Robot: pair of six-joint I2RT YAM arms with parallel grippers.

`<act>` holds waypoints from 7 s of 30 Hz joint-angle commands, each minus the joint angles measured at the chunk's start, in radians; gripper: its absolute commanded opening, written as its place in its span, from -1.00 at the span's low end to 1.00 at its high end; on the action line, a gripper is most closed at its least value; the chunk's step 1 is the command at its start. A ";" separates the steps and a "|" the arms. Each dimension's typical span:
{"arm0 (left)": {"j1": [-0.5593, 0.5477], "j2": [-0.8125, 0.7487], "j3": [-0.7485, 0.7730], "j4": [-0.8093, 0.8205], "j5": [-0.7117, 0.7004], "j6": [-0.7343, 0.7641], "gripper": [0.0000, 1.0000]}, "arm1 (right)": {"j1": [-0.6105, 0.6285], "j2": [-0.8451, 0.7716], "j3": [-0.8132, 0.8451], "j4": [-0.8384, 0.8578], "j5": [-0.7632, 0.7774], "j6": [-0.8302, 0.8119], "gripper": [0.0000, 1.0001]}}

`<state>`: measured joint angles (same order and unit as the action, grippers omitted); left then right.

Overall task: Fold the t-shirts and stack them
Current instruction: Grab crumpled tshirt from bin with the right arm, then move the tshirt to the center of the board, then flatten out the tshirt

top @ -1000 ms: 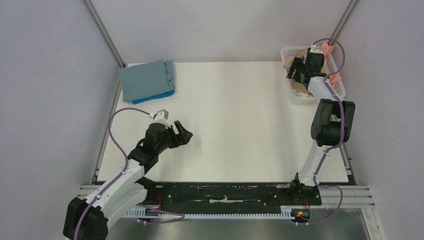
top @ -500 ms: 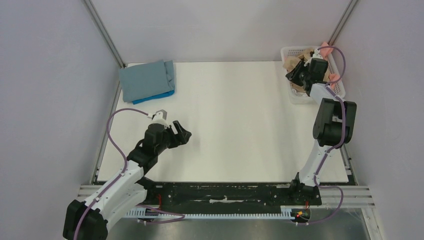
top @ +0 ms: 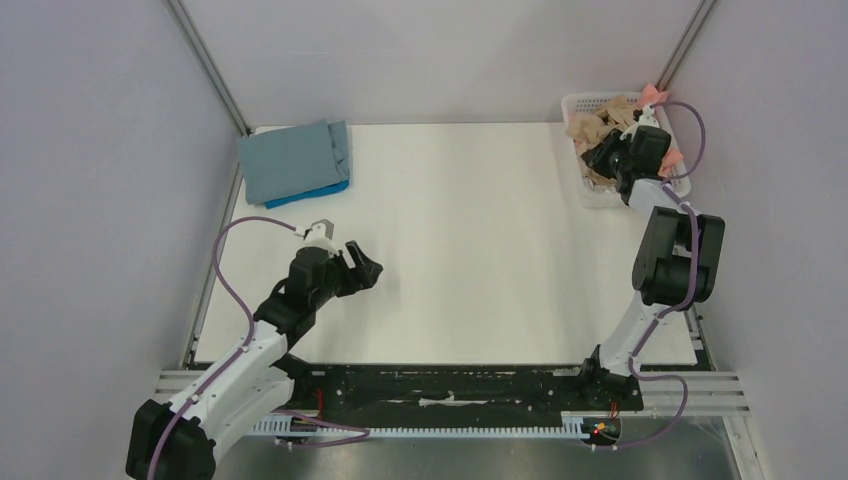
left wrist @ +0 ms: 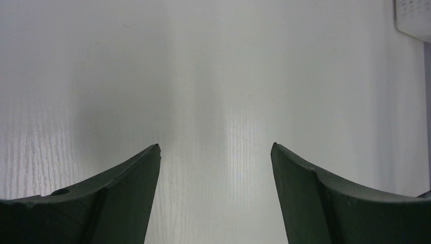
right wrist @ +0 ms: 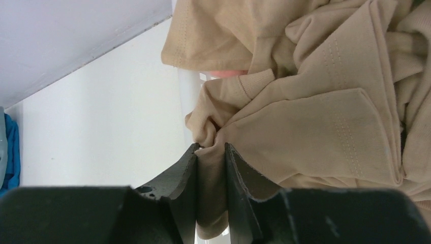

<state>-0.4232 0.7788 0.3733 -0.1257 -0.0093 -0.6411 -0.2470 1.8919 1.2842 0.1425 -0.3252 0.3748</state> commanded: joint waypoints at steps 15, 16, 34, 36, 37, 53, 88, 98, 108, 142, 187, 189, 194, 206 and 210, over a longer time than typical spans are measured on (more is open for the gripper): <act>-0.003 -0.043 0.018 0.021 0.005 -0.021 0.70 | -0.024 -0.626 -0.321 0.422 -0.159 0.048 -1.00; -0.002 -0.048 0.016 0.023 0.005 -0.022 0.70 | -0.022 -0.660 -0.326 0.421 -0.165 0.051 -1.00; -0.002 -0.102 0.001 0.024 0.043 -0.033 0.70 | 0.355 -0.880 -0.187 0.502 -0.470 0.194 -1.00; -0.002 -0.101 -0.001 0.026 0.043 -0.032 0.70 | 0.413 -0.874 -0.190 0.569 -0.528 0.239 -1.00; -0.002 -0.102 -0.001 0.026 0.043 -0.032 0.70 | 0.437 -0.866 -0.194 0.631 -0.557 0.280 -1.00; -0.002 -0.131 -0.004 0.008 0.025 -0.043 0.70 | 0.606 -0.699 -0.167 0.387 -0.413 0.079 -1.00; -0.442 -0.199 -0.071 -0.192 0.001 -0.198 0.70 | 0.647 -1.087 -0.776 -0.182 0.567 -0.239 0.96; -0.824 0.311 0.123 -0.231 -0.390 -0.278 0.70 | 0.646 -0.852 -0.749 -0.099 0.514 -0.215 0.96; -0.826 0.453 0.146 -0.083 -0.503 -0.367 0.31 | 0.646 -0.726 -0.763 -0.021 0.565 -0.195 0.96; -0.610 -0.034 0.704 -0.282 -0.790 0.172 -0.95 | 0.647 -1.140 -0.540 -0.030 0.578 -0.234 -1.00; -0.041 1.561 1.872 -0.312 -0.448 0.331 -0.16 | 0.399 -0.430 -0.312 -0.118 0.677 -0.285 -0.35; -0.041 1.645 2.004 -0.369 -0.433 0.332 0.34 | 0.400 -0.369 -0.219 -0.187 0.719 -0.299 0.06; -0.042 1.557 1.917 -0.353 -0.346 0.320 0.60 | 0.406 -0.401 -0.216 -0.198 0.653 -0.325 0.63; -0.172 0.758 0.978 -0.341 -0.347 0.156 0.64 | 0.413 -0.898 -0.693 -0.070 0.503 -0.111 0.96; -0.311 0.495 0.634 -0.324 -0.338 -0.022 0.65 | 0.413 -1.030 -0.840 -0.024 0.418 -0.075 0.96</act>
<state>-0.6315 1.4338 1.2530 -0.4572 -0.3431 -0.4534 0.1673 0.9504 0.5476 0.0463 0.1864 0.2291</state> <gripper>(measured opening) 0.823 0.979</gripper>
